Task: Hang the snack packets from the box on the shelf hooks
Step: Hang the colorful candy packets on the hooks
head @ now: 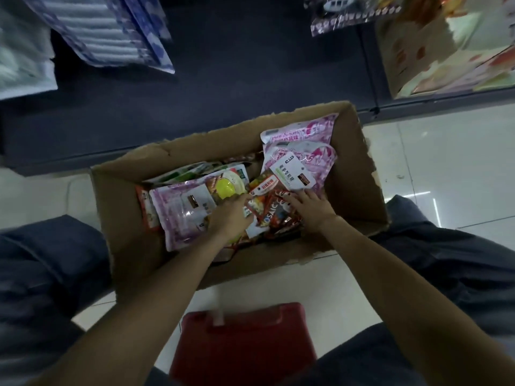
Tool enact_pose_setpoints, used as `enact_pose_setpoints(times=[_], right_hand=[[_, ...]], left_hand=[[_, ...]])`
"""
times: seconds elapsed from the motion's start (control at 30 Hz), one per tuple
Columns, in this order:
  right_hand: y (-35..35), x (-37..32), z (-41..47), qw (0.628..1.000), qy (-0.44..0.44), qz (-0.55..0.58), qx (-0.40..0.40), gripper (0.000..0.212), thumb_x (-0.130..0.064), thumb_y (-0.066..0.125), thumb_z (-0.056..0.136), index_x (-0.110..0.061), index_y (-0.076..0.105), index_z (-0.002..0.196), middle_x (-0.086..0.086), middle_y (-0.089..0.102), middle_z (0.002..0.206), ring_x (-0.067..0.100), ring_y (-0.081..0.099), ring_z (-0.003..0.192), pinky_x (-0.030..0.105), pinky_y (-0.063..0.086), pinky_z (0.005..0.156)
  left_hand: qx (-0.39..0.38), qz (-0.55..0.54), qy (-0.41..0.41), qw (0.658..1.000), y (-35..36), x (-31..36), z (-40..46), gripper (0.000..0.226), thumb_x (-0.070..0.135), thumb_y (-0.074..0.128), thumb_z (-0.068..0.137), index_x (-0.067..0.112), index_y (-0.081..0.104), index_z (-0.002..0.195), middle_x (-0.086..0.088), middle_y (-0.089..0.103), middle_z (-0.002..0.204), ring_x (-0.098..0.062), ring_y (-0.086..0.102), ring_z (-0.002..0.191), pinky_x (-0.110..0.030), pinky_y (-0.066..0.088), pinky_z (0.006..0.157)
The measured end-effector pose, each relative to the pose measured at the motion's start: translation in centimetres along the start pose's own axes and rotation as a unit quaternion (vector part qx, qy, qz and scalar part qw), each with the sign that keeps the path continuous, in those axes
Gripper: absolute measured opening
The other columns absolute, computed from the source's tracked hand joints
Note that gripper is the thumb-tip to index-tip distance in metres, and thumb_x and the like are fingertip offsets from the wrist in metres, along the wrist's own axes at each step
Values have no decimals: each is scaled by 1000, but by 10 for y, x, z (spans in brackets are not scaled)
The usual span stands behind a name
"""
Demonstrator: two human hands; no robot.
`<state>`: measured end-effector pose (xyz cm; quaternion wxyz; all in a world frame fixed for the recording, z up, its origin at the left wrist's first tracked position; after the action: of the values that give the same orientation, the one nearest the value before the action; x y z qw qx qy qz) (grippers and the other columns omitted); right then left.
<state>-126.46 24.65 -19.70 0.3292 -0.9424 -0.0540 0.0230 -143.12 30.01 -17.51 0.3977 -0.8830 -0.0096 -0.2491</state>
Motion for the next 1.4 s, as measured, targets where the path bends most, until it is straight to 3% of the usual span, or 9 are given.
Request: enact_pose_setpoints(times=[0.2, 0.3, 0.43, 0.57, 0.73, 0.97, 1.13, 1.23, 1.4], right_hand=[[11, 19, 22, 978, 67, 187, 55, 82, -18, 67, 85, -25, 17, 149, 5, 20, 152, 33, 43, 126, 46, 44, 95], [19, 23, 27, 974, 90, 199, 64, 77, -20, 69, 84, -28, 23, 145, 2, 22, 150, 33, 50, 119, 45, 47, 87], [16, 26, 32, 969, 96, 218, 62, 66, -24, 62, 88, -28, 27, 144, 9, 23, 148, 33, 48, 120, 45, 45, 94], [9, 27, 33, 976, 86, 174, 100, 54, -27, 59, 90, -22, 36, 139, 10, 35, 143, 32, 34, 131, 45, 31, 108], [7, 29, 30, 972, 97, 179, 114, 39, -17, 55, 91, -22, 50, 129, 6, 60, 123, 27, 47, 121, 37, 41, 97], [-35, 27, 1, 944, 114, 190, 243, 25, -25, 58, 91, -25, 66, 115, 0, 65, 117, 25, 49, 116, 38, 30, 99], [-64, 19, -16, 933, 100, 220, 267, 30, -28, 57, 93, -26, 63, 123, -2, 63, 120, 26, 41, 120, 40, 29, 98], [-85, 14, -35, 907, 85, 254, 324, 24, -26, 59, 92, -21, 69, 114, 1, 67, 109, 28, 46, 109, 38, 32, 91], [-134, 0, -73, 873, -6, 271, 406, 13, -22, 64, 88, -12, 70, 95, 6, 64, 108, 32, 44, 110, 45, 37, 93]], left_hand=[[-22, -33, -31, 999, 19, 7, 34, 66, 30, 63, 88, 18, 31, 145, -7, 38, 145, -27, 40, 130, -38, 40, 99], [-43, -65, -59, 995, 32, 3, 50, 70, 30, 63, 88, 17, 27, 147, -8, 34, 148, -27, 38, 132, -39, 41, 101], [-65, -65, -59, 994, 47, 14, 68, 73, 30, 65, 86, 17, 26, 147, -11, 33, 147, -31, 35, 133, -41, 37, 105], [-24, -46, -51, 997, 43, 22, 85, 56, 27, 72, 81, 19, 42, 128, -9, 53, 126, -31, 48, 118, -43, 46, 92], [-72, 38, -45, 996, 47, 14, 75, 30, 19, 58, 93, 8, 53, 120, -16, 64, 109, -31, 61, 95, -33, 44, 66], [90, -101, 4, 991, -41, 12, 41, 32, 30, 54, 96, 10, 64, 119, -8, 68, 104, -20, 60, 76, -28, 41, 54], [175, -125, 42, 976, -102, 4, 14, 24, 31, 63, 90, 14, 71, 104, -1, 71, 93, -15, 63, 82, -24, 41, 61], [220, -122, 41, 967, -131, 0, 1, 22, 30, 69, 86, 17, 71, 103, -1, 72, 94, -16, 66, 85, -33, 53, 77], [276, -96, 65, 954, -175, 10, -21, 18, 33, 66, 87, 20, 73, 98, 2, 72, 97, -15, 67, 89, -33, 52, 80]])
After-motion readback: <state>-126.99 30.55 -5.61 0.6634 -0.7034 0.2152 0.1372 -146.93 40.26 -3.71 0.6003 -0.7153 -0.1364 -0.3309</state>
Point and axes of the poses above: each hand's wrist, its own z-axis towards the middle knuckle, its own y-axis out of the palm, x = y × z, the point moved 10 cm from there along z, towards the middle knuckle
